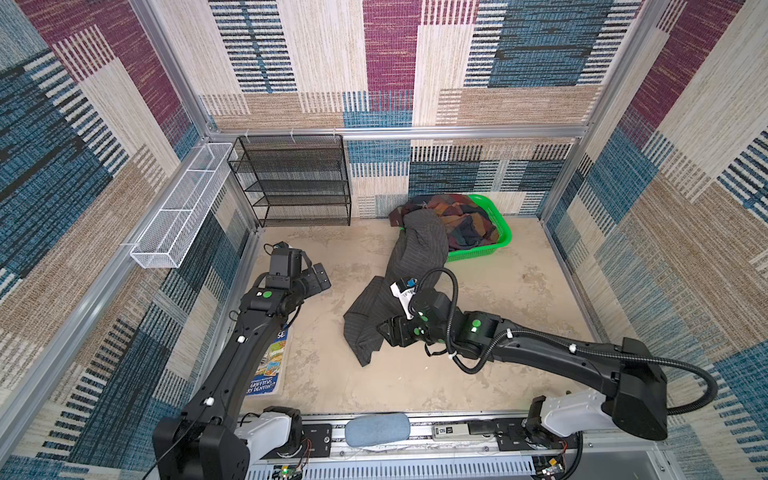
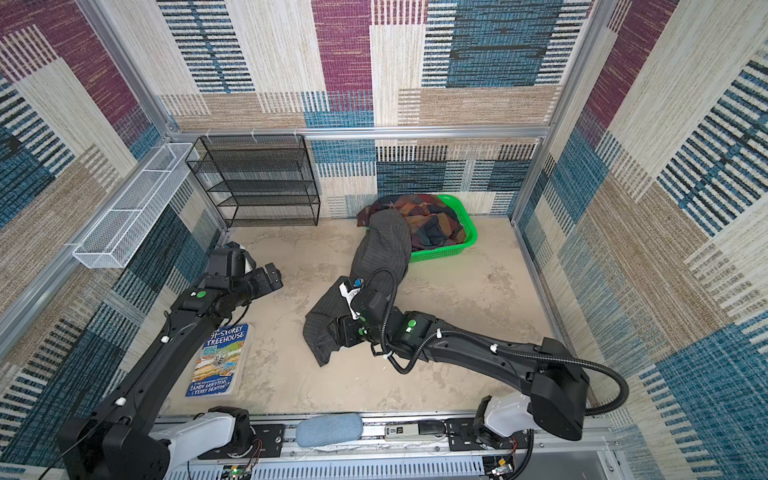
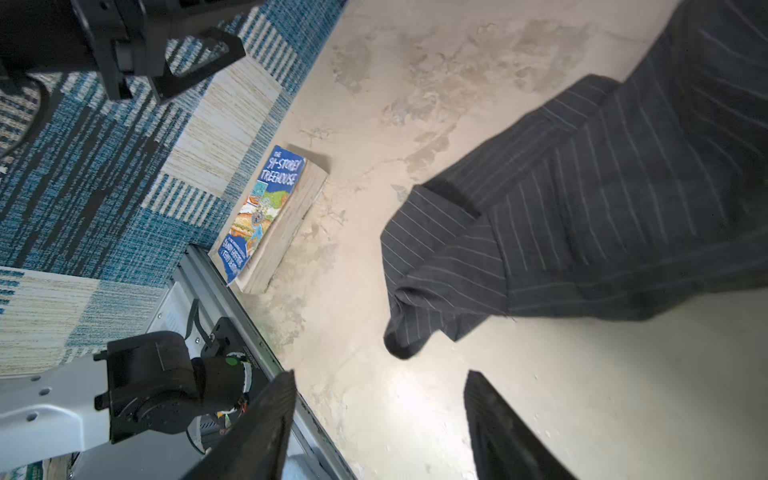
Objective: Fold and stack the long sleeve shirts
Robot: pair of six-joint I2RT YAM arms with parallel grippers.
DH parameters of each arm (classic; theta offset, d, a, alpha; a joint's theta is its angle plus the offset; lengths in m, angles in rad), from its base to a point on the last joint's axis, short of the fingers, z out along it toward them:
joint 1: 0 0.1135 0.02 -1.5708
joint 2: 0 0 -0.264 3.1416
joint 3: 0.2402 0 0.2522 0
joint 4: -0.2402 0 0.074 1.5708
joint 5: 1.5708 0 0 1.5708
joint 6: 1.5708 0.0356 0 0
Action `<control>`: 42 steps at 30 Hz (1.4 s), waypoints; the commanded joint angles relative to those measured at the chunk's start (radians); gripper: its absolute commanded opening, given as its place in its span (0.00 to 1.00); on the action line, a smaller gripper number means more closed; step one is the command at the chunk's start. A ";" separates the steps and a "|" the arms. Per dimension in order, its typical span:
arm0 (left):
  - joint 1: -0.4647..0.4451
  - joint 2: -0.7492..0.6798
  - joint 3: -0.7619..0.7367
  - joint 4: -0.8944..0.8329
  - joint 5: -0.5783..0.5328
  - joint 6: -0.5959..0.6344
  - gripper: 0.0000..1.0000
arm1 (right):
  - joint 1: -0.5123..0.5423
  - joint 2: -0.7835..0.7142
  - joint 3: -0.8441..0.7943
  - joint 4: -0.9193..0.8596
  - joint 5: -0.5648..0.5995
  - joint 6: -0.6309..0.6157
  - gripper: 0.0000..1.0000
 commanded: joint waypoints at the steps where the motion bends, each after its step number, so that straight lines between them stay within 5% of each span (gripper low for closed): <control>1: -0.022 0.082 0.062 -0.023 0.083 0.035 0.99 | -0.025 -0.100 -0.056 -0.094 0.063 0.065 0.70; 7: -0.152 0.342 0.264 -0.038 0.159 0.098 0.99 | -0.244 -0.286 -0.137 -0.114 0.128 0.085 0.73; 12: -0.259 0.542 0.420 0.021 0.178 0.212 0.99 | -0.400 -0.284 -0.113 -0.040 0.104 0.009 0.73; 18: -0.285 0.698 0.524 0.135 0.239 0.272 1.00 | -0.470 -0.222 -0.092 0.002 0.034 -0.049 0.73; 31: -0.353 0.690 0.453 0.311 0.273 0.310 0.85 | -0.569 -0.123 -0.108 0.084 -0.061 -0.078 0.73; 37: -0.363 0.715 0.495 0.265 0.283 0.309 0.78 | -0.584 -0.082 -0.082 0.087 -0.067 -0.096 0.73; 42: -0.376 0.704 0.469 0.296 0.262 0.327 0.82 | -0.602 -0.084 -0.084 0.098 -0.060 -0.093 0.73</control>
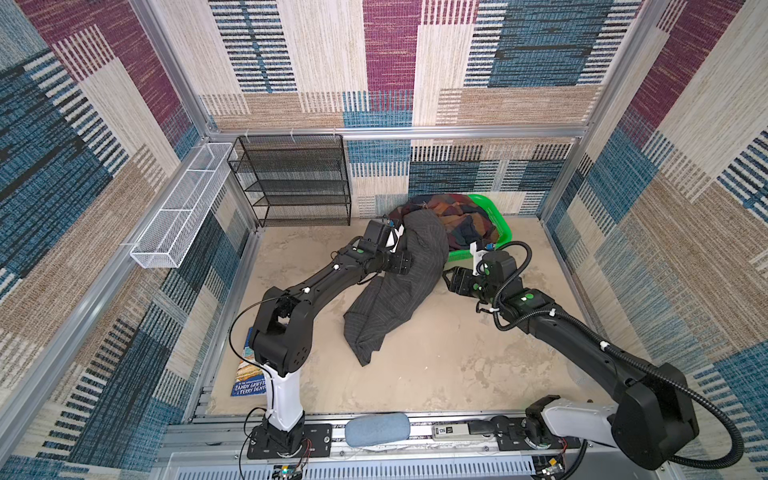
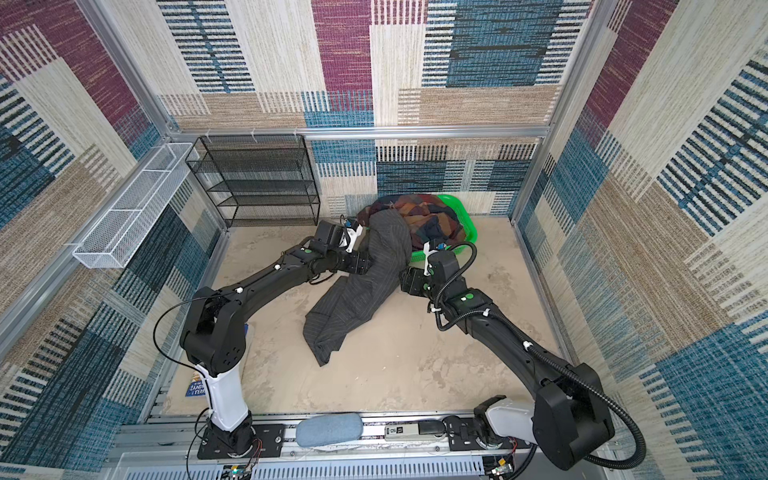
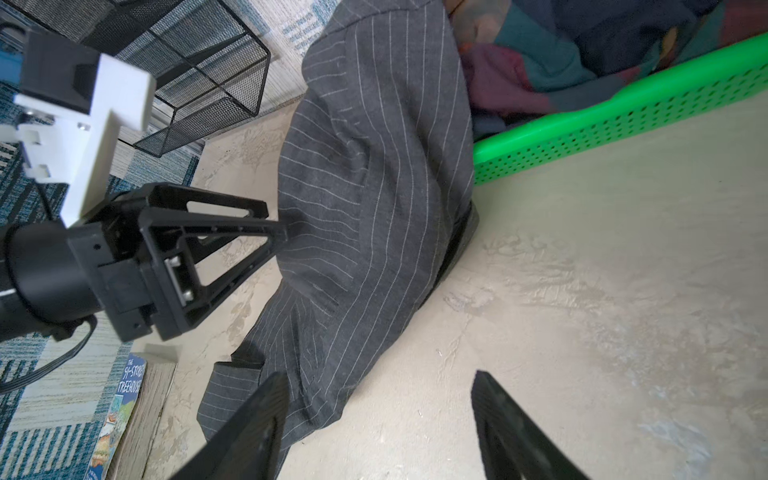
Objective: Fold and stack the long sleeve shirts
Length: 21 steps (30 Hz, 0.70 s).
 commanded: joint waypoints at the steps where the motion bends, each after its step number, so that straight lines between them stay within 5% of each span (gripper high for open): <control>1: -0.004 0.043 0.041 -0.010 -0.010 0.041 0.80 | -0.012 0.000 0.011 0.039 -0.004 -0.008 0.73; 7: -0.006 0.175 0.127 -0.019 -0.043 0.044 0.57 | -0.032 -0.013 0.017 0.050 -0.003 -0.010 0.72; 10: -0.005 0.179 0.151 -0.027 -0.054 0.030 0.04 | -0.043 -0.014 0.012 0.059 -0.005 -0.011 0.72; 21: -0.014 -0.329 -0.167 -0.017 -0.316 -0.023 0.00 | -0.060 0.031 0.010 0.102 0.006 -0.004 0.70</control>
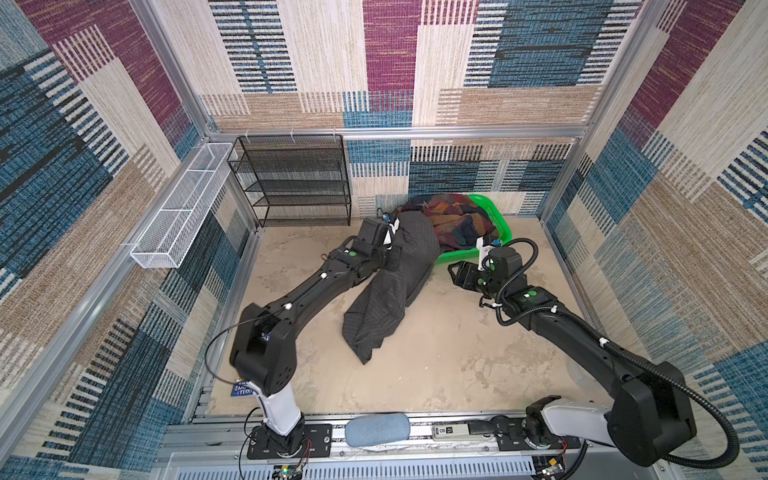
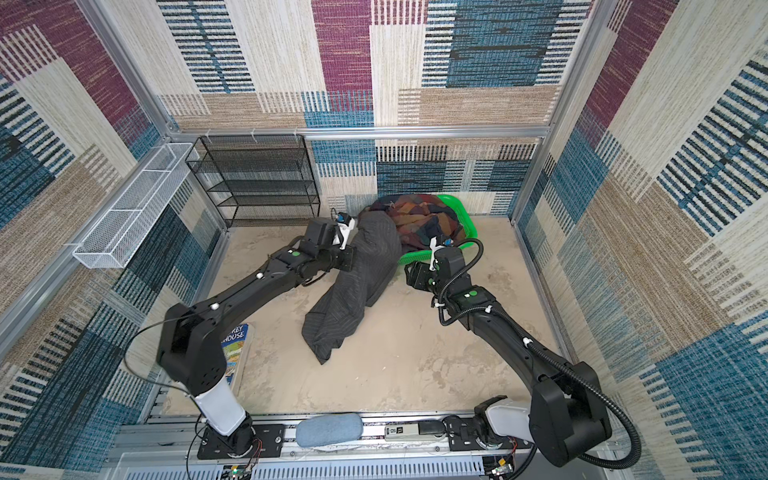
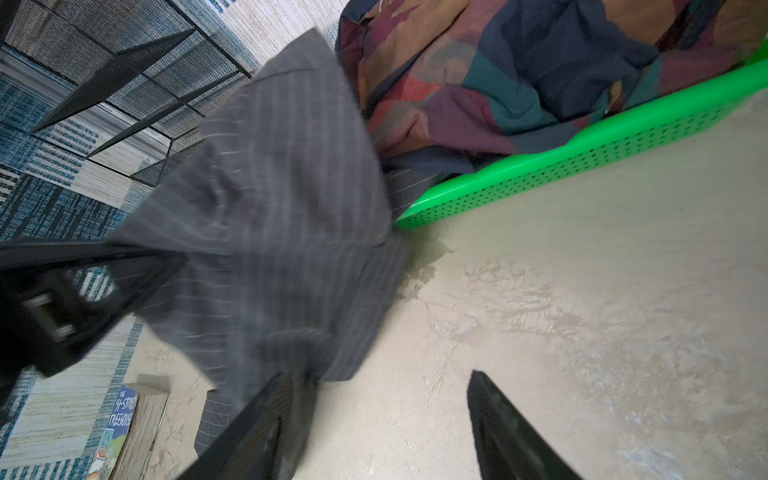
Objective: Fold and stack the long sleeve shirts
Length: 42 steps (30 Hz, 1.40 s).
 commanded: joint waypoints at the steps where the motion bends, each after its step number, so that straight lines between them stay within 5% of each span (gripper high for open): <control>1: 0.003 -0.134 -0.095 0.010 -0.146 -0.040 0.00 | -0.005 0.016 0.008 0.054 0.019 0.006 0.70; 12: 0.035 -0.450 -0.345 -0.079 -0.411 -0.108 0.00 | -0.042 0.173 0.153 0.078 0.025 0.015 0.69; 20: 0.079 -0.696 -0.366 -0.168 -0.529 -0.080 0.00 | -0.044 0.321 0.272 0.069 0.008 -0.024 0.68; 29: 0.090 -0.766 -0.341 -0.197 -0.598 -0.083 0.00 | -0.042 0.418 0.371 0.027 -0.001 -0.075 0.67; 34: 0.093 -0.707 -0.358 -0.170 -0.527 -0.111 0.00 | 0.001 0.493 0.466 -0.036 0.036 -0.136 0.67; 39: 0.093 -0.603 -0.403 -0.043 -0.251 -0.191 0.00 | 0.086 0.614 0.614 -0.112 0.123 -0.201 0.65; 42: 0.093 -0.515 -0.380 -0.038 -0.108 -0.219 0.21 | 0.118 0.707 0.721 -0.150 0.150 -0.226 0.65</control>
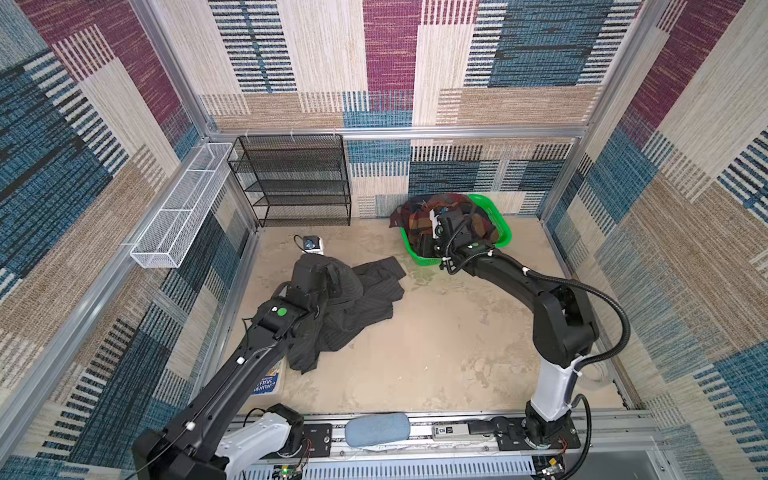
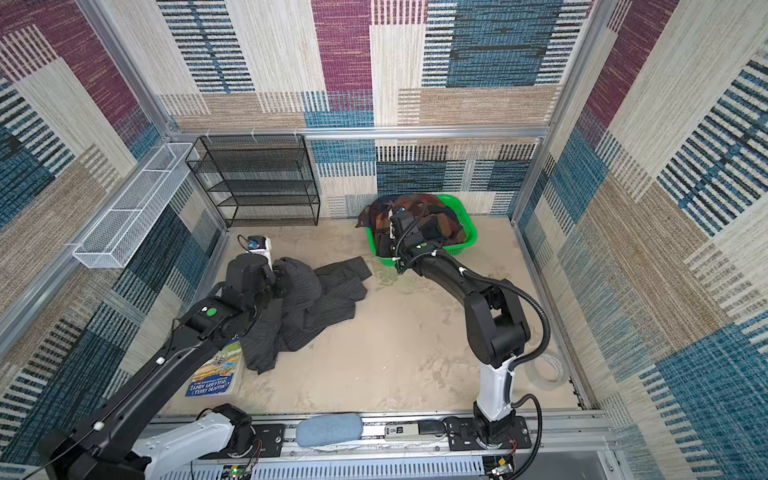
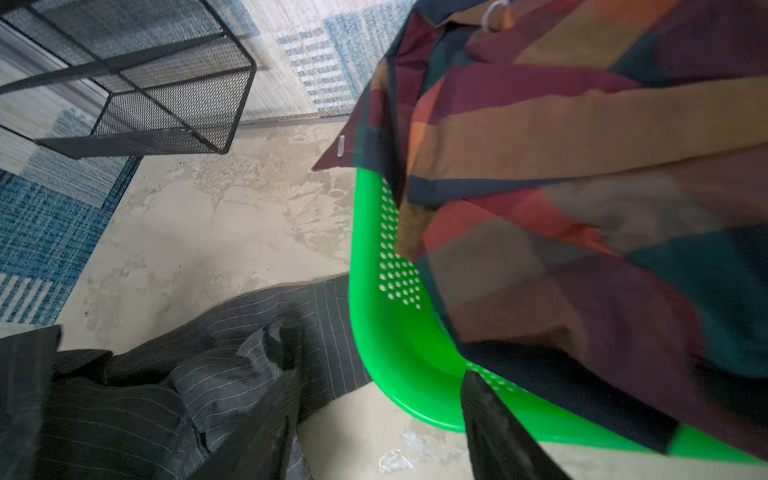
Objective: Fold and stack the long sleeve shirts
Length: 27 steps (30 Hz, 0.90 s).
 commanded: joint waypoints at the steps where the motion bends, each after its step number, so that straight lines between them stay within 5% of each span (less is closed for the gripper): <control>1: 0.000 0.061 0.030 0.054 0.205 -0.068 0.30 | 0.019 0.084 0.101 -0.063 0.072 -0.048 0.65; 9: 0.015 0.057 0.096 -0.075 0.175 -0.086 0.71 | 0.034 0.288 0.329 -0.112 0.097 -0.081 0.68; 19: 0.102 0.008 0.106 -0.118 0.158 -0.098 0.76 | 0.031 0.495 0.590 -0.241 0.162 -0.104 0.62; 27: 0.144 0.001 0.081 -0.118 0.177 -0.107 0.76 | -0.050 0.475 0.539 -0.197 0.191 -0.054 0.52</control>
